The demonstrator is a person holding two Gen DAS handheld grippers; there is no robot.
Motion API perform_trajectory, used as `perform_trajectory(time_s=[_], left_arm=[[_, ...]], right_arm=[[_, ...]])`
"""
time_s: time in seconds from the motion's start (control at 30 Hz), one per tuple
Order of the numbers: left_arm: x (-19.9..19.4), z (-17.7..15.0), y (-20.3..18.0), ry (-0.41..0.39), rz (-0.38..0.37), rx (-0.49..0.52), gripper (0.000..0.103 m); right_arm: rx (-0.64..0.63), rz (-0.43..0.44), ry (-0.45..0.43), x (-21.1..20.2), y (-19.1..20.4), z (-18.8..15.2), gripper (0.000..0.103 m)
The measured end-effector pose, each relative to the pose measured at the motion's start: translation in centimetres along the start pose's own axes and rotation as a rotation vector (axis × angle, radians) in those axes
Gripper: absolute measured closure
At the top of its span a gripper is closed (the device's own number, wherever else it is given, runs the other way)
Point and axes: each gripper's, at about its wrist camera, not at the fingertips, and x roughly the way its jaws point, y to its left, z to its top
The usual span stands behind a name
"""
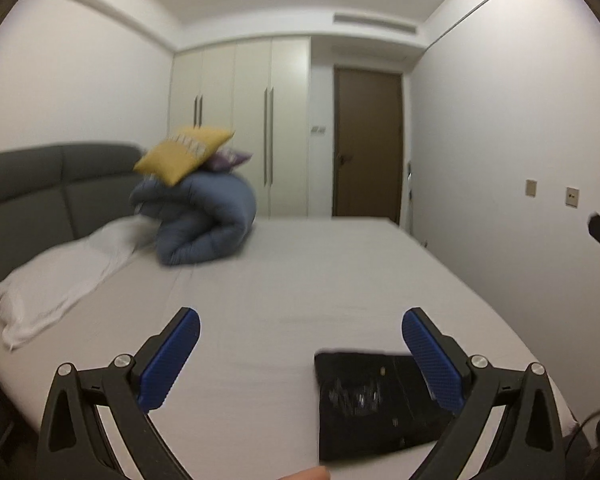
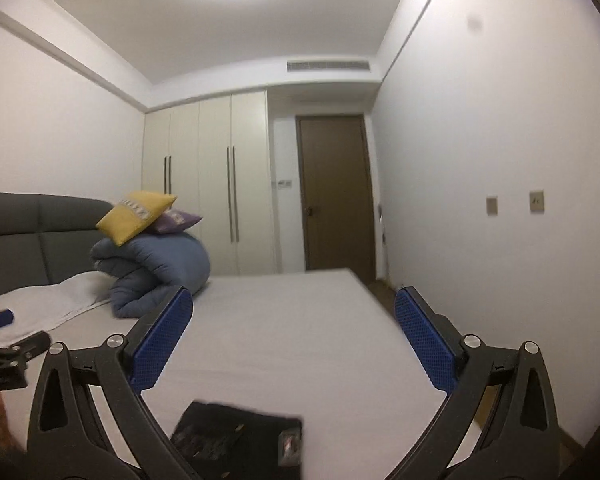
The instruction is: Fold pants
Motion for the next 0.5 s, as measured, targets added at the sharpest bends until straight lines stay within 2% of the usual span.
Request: perform_trajectory(time_s=[0.1,0.23,0.3,0.4,0.5], left_arm=[[-0.9,-1.3,-0.4,0.084,0.030,0.024,0.000],[0.2,-3.4,-1.3,0.189,0.034,0.016,0.000],[0.8,-4.3,-1.8,0.228,0.033,0.027,0.000],[2.3,-5.7,-2.4,0.288,0.033,0.040,0.000],[3.7,-7.0,-2.4,0.359,0.006,0.002,0.000]], right_arm=[[0.015,-0.002,0.117,-1.4,0.2,-0.5,0.000],[0.018,-0.033,0.281,-2.4,1.1,-1.7,0.000],[0.035,-0.030,0.330,-3.4,0.7,-2.7,0.000],[0.063,-0.042,0.414,-2.7,1.0,-4.2,0.000],[0.081,-0.054,0.494,-2.8,0.5,-6.2,0.000]])
